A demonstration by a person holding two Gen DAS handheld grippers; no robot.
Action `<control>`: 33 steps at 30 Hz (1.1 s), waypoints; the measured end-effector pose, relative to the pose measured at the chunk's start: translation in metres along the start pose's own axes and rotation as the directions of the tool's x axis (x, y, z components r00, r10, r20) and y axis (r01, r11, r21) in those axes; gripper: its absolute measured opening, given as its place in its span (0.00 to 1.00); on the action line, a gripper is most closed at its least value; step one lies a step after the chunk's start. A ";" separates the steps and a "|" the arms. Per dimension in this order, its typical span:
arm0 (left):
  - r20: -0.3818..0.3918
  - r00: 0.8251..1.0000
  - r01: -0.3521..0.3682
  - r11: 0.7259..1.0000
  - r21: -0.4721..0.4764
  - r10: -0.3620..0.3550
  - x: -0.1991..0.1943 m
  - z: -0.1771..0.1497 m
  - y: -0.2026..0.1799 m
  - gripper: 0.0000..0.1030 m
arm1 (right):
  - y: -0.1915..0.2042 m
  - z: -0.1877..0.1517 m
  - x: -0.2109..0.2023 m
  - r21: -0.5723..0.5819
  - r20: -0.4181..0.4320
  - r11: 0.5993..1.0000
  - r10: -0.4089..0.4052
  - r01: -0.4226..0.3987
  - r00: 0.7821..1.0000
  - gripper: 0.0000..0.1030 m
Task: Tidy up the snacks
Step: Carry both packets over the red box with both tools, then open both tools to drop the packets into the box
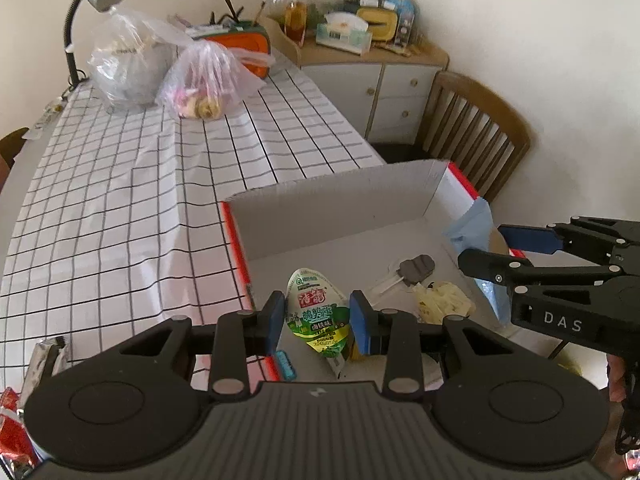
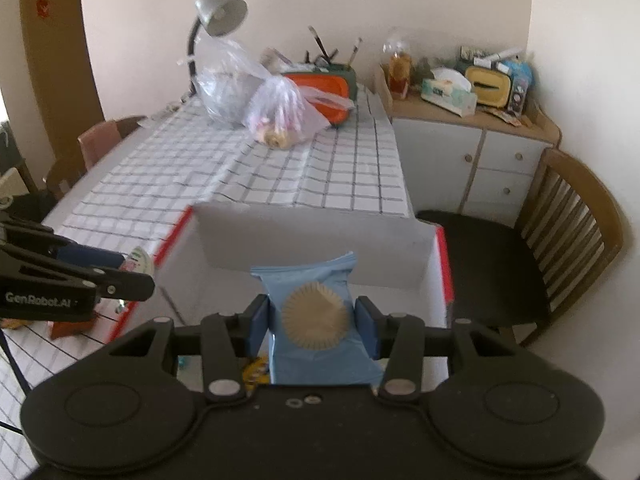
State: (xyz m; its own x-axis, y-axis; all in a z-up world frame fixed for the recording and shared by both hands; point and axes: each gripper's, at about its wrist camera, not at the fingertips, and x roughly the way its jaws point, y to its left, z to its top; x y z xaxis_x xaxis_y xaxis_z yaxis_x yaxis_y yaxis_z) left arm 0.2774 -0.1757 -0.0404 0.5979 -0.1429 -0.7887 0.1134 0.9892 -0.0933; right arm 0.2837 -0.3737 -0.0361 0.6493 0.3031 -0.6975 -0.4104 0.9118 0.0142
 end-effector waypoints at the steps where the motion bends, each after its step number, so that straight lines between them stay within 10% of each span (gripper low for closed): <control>1: -0.011 1.000 -0.002 1.000 0.003 0.002 0.006 0.003 -0.002 0.33 | -0.004 0.000 0.006 0.002 -0.011 1.000 -0.005 0.005 1.000 0.43; 17: -0.201 0.978 -0.042 0.998 0.045 0.050 0.101 0.032 -0.024 0.34 | -0.028 -0.002 0.075 -0.017 -0.182 1.000 0.008 -0.011 0.983 0.43; 33: -0.382 0.922 -0.049 0.997 0.062 0.069 0.147 0.033 -0.028 0.34 | -0.032 -0.007 0.088 -0.017 -0.243 0.999 0.040 -0.046 0.969 0.44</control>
State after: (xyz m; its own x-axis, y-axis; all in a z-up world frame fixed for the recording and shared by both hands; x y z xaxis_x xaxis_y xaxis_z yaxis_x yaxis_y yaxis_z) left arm 0.3879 -0.2253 -0.1338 0.2556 -0.0509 -0.9654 0.1332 0.9909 -0.0170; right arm 0.3490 -0.3781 -0.1028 0.4574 0.2631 -0.8494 -0.4502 0.8923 0.0339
